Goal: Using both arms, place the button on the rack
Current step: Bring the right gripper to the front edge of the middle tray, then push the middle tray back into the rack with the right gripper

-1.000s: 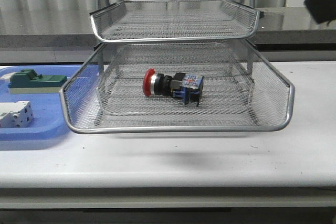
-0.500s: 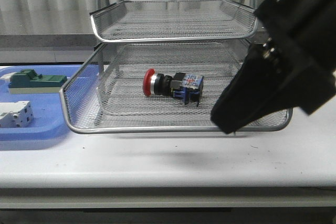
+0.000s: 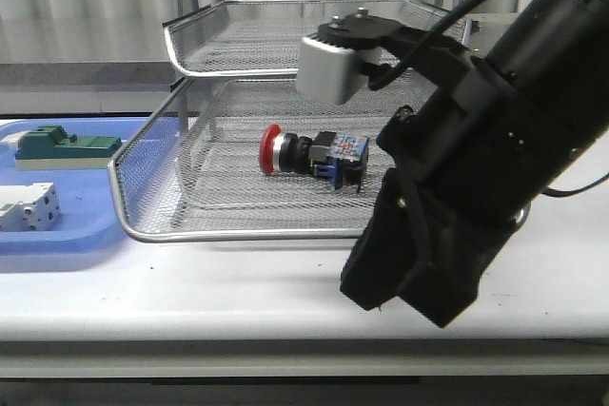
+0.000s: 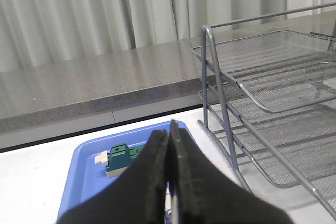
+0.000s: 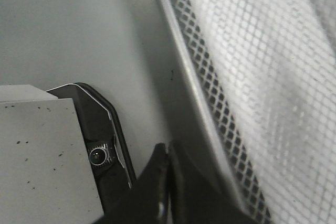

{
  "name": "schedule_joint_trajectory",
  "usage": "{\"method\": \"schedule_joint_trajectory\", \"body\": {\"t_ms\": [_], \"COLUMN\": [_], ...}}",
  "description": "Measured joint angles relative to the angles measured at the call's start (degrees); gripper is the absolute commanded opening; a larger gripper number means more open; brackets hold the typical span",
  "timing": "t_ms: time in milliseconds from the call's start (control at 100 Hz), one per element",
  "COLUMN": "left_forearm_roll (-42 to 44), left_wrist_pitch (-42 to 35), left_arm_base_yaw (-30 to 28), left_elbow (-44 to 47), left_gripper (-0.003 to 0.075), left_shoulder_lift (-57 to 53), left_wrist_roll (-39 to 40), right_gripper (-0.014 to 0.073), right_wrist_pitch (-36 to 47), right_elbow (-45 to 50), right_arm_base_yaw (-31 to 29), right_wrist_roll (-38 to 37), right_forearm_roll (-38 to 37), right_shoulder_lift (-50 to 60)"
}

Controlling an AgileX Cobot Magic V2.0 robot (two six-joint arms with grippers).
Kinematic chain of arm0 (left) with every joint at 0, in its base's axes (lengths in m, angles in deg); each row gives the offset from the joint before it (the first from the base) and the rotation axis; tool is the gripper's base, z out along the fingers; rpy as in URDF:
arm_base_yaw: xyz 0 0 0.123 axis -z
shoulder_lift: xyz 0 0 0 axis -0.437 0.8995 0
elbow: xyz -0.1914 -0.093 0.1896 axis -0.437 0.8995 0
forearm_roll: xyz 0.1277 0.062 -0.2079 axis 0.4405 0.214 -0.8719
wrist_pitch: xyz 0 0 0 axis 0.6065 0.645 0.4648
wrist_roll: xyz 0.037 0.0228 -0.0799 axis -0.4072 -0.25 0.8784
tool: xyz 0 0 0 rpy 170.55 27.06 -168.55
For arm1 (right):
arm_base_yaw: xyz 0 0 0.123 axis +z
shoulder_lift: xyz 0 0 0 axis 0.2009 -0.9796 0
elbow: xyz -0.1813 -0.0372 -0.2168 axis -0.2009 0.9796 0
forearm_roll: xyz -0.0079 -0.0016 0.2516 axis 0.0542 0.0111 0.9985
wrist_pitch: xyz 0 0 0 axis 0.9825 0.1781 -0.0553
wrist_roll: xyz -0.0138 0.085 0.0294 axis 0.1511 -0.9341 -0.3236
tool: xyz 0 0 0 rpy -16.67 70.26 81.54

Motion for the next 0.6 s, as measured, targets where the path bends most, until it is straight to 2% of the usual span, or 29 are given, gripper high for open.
{"method": "schedule_joint_trajectory", "body": {"t_ms": [330,600], "left_forearm_roll": [0.0,0.0], "left_wrist_pitch": [0.0,0.0], "left_arm_base_yaw": [0.0,0.0], "left_elbow": [0.0,0.0], "left_gripper": [-0.002,-0.002], "left_shoulder_lift": [0.0,0.0], "left_wrist_roll": [0.0,0.0], "right_gripper": [-0.0069,-0.0069], "right_wrist_pitch": [5.2,5.8], "right_elbow": [-0.9,-7.9], "right_arm_base_yaw": [-0.1,-2.8], "right_wrist_roll": [0.0,0.0], "right_forearm_roll": [0.0,-1.1], "right_shoulder_lift": [-2.1,-7.0]}}
